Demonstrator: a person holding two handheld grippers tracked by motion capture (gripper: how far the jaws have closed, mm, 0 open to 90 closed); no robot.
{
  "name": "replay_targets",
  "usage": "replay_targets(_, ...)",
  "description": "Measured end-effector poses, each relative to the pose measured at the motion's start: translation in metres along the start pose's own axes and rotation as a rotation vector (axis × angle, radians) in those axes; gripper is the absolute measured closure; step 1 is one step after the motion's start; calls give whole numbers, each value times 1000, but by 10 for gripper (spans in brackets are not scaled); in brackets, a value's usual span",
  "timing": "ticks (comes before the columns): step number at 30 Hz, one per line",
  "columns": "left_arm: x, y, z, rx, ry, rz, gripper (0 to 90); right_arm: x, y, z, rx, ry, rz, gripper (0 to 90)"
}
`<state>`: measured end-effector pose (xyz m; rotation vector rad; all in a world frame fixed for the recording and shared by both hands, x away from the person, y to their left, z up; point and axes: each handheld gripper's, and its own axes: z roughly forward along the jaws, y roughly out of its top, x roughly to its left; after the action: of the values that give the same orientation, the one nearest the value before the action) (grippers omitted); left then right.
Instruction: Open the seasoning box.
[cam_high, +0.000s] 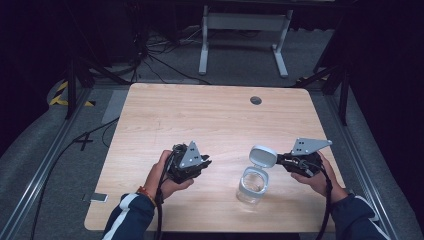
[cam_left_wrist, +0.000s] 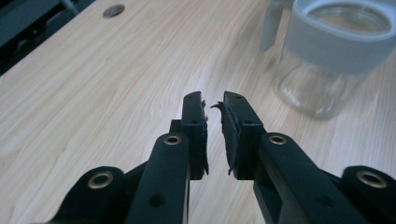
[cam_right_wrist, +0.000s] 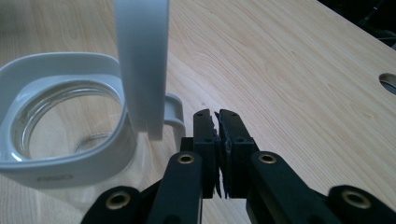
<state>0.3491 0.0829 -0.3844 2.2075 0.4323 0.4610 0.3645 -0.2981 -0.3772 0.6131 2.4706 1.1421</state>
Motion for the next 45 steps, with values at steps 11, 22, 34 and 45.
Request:
replay_targets(11,10,-45,-14,132,94,-44,683,1,-15,-19,40,-53,9,741)
replay_targets(22,21,-76,-22,182,137,-125,438,-1,-34,-26,83,-100,26,557)
replay_targets(34,31,-105,-30,264,180,-199,281,-3,-54,-24,146,-134,52,412)
replay_targets(45,39,-137,-38,254,175,-273,236,-7,-85,-32,150,-157,124,380)
